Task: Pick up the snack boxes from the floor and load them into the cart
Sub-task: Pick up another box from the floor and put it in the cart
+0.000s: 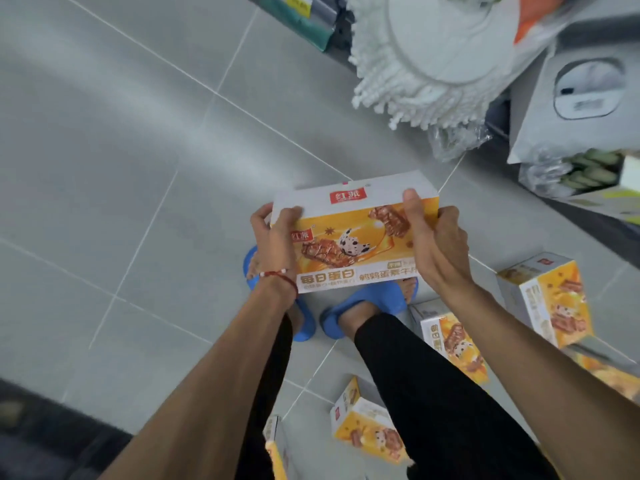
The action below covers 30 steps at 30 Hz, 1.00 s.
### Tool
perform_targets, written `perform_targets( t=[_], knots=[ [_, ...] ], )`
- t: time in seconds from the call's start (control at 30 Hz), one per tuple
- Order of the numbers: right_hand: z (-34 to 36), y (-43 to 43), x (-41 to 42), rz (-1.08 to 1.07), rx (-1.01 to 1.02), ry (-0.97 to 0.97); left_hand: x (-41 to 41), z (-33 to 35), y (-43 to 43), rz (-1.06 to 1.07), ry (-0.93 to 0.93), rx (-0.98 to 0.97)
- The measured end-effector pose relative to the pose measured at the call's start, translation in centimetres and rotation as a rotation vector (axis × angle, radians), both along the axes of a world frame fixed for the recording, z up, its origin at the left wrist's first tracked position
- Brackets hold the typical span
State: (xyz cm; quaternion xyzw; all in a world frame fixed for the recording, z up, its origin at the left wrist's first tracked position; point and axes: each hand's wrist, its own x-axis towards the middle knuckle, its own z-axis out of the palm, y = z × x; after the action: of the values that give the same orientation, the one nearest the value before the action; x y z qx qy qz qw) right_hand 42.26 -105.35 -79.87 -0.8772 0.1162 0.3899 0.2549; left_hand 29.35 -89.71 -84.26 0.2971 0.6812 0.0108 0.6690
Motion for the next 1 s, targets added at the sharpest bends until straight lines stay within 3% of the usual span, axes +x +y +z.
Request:
perform_targets(
  t=[0.13, 0.77, 1.0],
  knots=[
    [7.9, 2.4, -2.7, 0.01, 0.04, 0.001, -3.8, 8.1, 2.0, 0.015, -0.108, 0.011],
    [34.5, 6.8, -10.4, 0.198, 0.586, 0.125, -15.2, 37.6, 6.7, 0.049, -0.249, 0.135],
    [42.3, 8.9, -10.9, 0.228, 0.741, 0.184, -17.6, 46.1, 6.4, 0.143, -0.287, 0.32]
  ],
)
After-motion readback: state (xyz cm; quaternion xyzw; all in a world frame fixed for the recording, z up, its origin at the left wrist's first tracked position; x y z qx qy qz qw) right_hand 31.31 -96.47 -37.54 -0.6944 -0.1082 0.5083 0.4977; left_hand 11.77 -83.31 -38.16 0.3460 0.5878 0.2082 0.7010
